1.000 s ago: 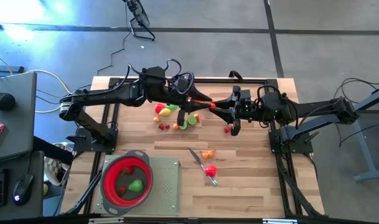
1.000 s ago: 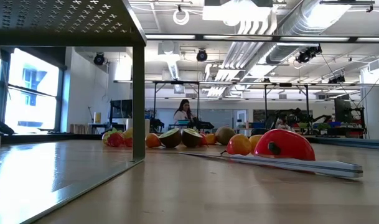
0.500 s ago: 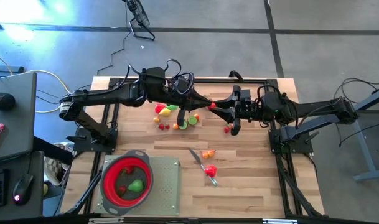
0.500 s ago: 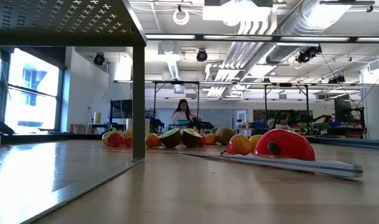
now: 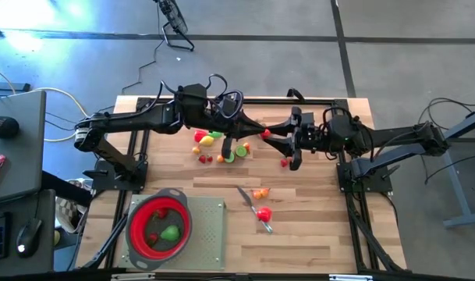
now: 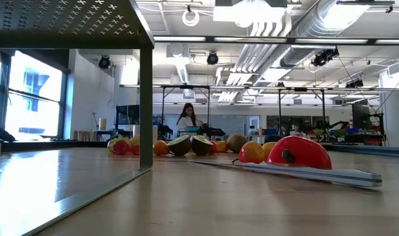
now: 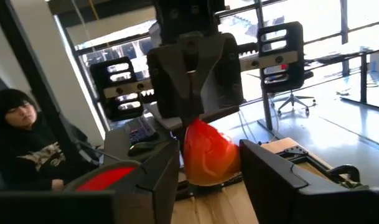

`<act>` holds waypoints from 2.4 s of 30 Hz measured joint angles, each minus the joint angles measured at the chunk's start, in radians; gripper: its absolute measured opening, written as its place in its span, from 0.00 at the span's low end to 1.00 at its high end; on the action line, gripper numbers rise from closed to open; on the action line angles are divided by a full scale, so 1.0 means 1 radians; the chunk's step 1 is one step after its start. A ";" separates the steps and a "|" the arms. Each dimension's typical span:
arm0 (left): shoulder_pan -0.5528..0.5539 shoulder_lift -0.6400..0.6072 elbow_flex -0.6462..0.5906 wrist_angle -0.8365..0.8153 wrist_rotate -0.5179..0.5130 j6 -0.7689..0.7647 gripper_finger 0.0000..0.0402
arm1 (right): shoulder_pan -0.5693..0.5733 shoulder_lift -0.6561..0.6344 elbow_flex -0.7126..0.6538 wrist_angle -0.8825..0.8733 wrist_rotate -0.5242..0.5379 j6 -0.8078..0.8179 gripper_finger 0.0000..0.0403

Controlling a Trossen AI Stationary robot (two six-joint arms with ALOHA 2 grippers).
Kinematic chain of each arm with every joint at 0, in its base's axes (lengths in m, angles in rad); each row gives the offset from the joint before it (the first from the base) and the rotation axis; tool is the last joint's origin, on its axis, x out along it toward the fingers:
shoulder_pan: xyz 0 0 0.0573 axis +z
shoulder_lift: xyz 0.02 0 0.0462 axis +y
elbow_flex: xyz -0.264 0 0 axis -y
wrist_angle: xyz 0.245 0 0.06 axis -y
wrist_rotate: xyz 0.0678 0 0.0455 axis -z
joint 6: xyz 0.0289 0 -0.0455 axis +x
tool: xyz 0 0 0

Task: Pick & Place Fruit
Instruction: Put the pear into the red strainer bowl on the shelf

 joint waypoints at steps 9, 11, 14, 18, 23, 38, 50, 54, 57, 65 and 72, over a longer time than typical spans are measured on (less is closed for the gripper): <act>0.000 0.000 0.000 0.000 0.001 0.000 0.00 | -0.005 -0.017 0.000 -0.007 -0.083 0.008 0.69; 0.000 0.000 0.000 0.000 0.001 0.000 0.00 | -0.007 -0.031 0.000 -0.024 -0.084 0.002 0.74; 0.000 0.000 0.000 0.000 0.001 -0.011 0.00 | -0.016 -0.061 0.000 -0.073 -0.085 -0.012 0.80; 0.000 0.000 0.000 0.000 0.000 -0.017 0.00 | -0.032 -0.100 0.000 -0.137 -0.083 -0.018 0.84; 0.000 0.000 0.000 0.000 -0.001 -0.017 0.00 | -0.050 -0.155 0.000 -0.253 -0.077 -0.016 0.85; 0.001 0.000 0.000 -0.054 -0.043 -0.092 0.00 | -0.055 -0.177 0.000 -0.574 0.074 0.026 0.77; 0.000 -0.009 0.000 -0.064 -0.056 -0.123 0.00 | -0.092 -0.173 0.000 -0.578 -0.022 -0.158 0.52; -0.002 -0.043 0.000 -0.112 -0.095 -0.123 0.00 | -0.139 -0.173 0.000 -0.581 -0.122 -0.179 0.40; -0.029 -0.070 0.000 -0.173 -0.151 -0.127 0.00 | -0.168 -0.173 0.000 -0.593 -0.192 -0.183 0.30; -0.194 -0.158 0.000 -0.361 -0.358 -0.180 0.00 | -0.199 -0.133 0.000 -0.599 -0.165 -0.178 0.11; -0.347 -0.203 0.002 -0.484 -0.503 -0.274 0.00 | -0.202 -0.048 0.000 -0.599 -0.035 -0.183 0.05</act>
